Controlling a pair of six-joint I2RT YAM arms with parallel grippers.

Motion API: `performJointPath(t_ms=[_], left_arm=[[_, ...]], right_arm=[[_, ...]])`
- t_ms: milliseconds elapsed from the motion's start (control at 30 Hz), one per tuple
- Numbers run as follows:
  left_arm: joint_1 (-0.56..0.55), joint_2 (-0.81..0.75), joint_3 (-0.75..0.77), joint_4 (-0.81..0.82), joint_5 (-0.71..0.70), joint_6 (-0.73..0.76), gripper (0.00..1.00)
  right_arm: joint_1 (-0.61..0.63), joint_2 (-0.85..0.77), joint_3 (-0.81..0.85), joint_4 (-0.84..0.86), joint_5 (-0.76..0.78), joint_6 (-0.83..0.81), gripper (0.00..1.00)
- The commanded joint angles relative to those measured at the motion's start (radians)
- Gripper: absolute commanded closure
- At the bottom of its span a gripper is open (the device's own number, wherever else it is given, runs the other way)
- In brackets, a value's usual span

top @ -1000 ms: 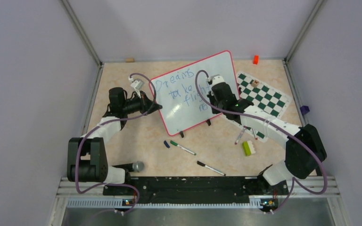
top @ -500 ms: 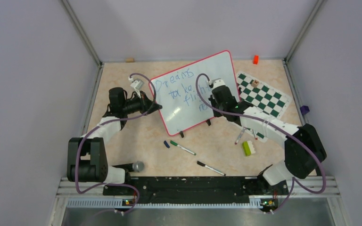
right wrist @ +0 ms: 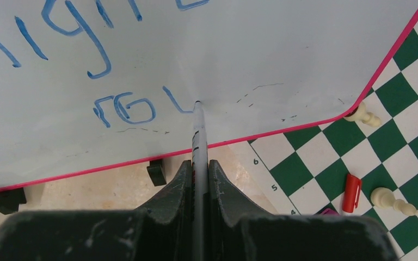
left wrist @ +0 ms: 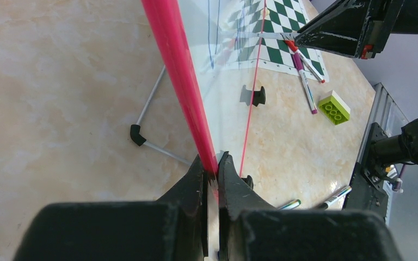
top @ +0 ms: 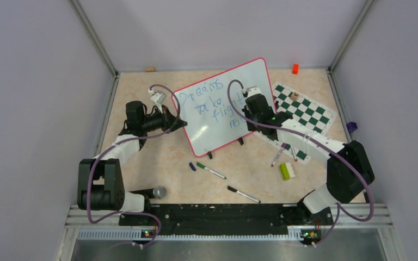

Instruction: Write a sentence on the whiteboard

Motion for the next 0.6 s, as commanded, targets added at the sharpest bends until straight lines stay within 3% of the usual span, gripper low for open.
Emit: performJointPath(t_ms=[0, 567], left_arm=[[-0.013, 0.017, -0.005, -0.011, -0.056, 0.174, 1.0], [-0.013, 0.014, -0.008, -0.011, -0.056, 0.174, 1.0]], right_arm=[[-0.02, 0.006, 0.051, 0.087, 0.011, 0.002, 1.0], [-0.032, 0.007, -0.032, 0.081, 0.042, 0.02, 1.0]])
